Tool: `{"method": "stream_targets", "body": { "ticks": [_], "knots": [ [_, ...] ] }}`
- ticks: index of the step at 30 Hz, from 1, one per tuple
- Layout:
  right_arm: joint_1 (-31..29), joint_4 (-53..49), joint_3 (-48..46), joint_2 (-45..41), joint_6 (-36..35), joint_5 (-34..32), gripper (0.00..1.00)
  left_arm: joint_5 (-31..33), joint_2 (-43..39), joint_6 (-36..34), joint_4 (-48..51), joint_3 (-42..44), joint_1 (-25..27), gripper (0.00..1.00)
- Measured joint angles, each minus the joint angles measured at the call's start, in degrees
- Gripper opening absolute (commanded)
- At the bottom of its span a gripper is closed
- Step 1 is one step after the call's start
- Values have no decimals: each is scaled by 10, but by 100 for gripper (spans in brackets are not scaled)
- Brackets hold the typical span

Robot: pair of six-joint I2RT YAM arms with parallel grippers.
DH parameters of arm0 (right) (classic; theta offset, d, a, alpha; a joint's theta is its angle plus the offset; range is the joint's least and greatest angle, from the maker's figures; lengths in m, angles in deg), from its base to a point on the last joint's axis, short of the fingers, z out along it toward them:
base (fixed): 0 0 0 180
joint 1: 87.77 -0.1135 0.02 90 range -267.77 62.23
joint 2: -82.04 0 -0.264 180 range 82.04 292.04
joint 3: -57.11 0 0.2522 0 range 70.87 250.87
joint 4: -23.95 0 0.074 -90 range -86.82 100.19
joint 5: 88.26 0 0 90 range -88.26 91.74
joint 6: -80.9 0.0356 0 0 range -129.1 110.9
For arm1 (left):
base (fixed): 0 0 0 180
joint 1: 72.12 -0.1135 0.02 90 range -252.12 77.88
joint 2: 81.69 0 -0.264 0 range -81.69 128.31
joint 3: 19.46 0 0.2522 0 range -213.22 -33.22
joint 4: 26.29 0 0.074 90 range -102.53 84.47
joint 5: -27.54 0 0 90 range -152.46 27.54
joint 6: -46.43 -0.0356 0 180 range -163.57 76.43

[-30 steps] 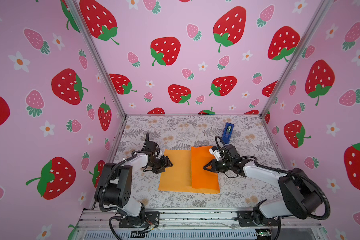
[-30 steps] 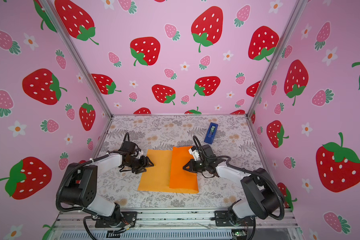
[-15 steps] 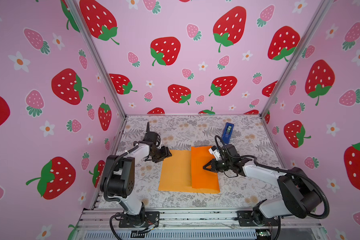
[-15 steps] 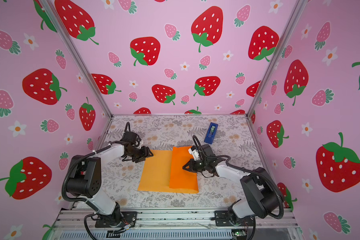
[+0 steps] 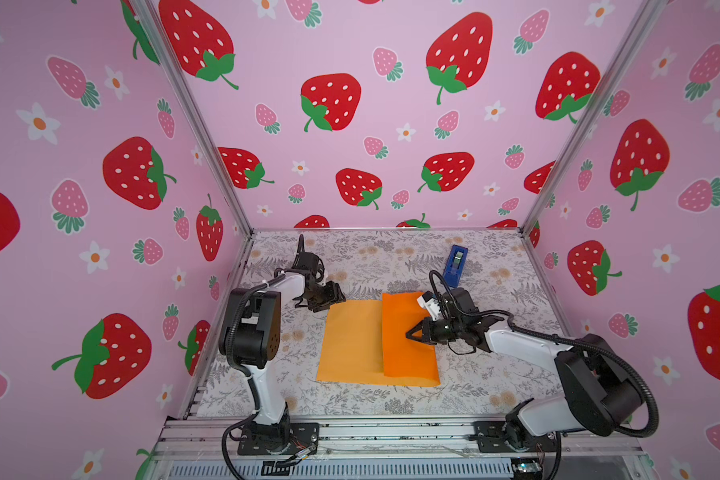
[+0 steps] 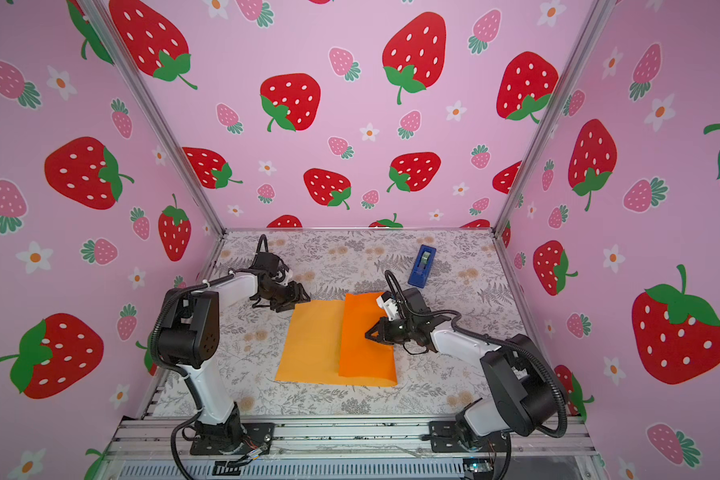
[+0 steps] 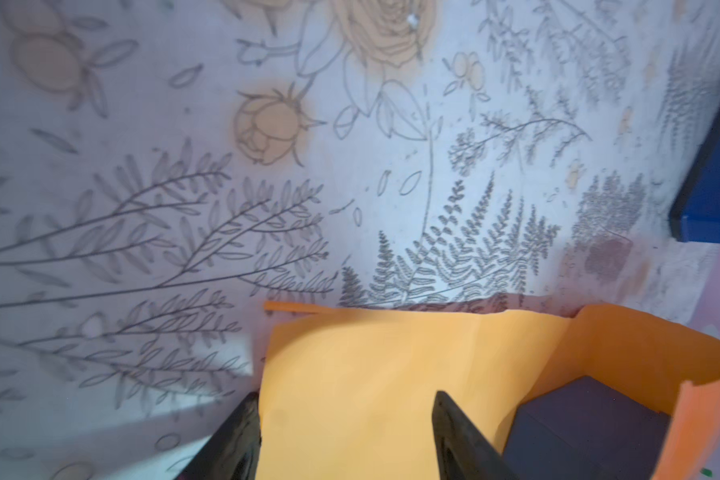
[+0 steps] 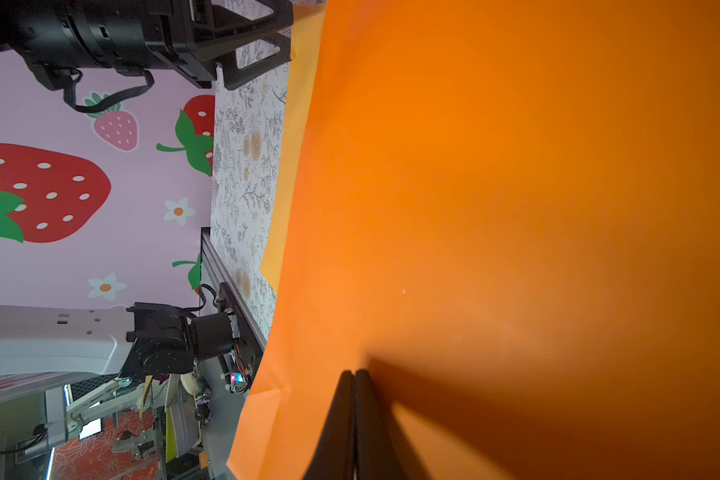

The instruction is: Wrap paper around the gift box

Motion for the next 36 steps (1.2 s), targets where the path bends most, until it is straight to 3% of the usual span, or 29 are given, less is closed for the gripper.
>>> {"method": "stream_targets", "body": {
  "ticks": [5,12,24,36],
  "knots": [
    [0,-8,5,1,-2,0,6,-67,13,3,-27,2,0,67],
    [0,-10,6,2,-2,0,6,-115,-7,19,-57,51,-1,68],
    [0,-10,6,2,-7,0,6,-93,-164,45,-53,218,-1,69],
    [0,-10,6,2,-7,0,7,-73,-280,59,-32,255,-1,71]
  ]
}}
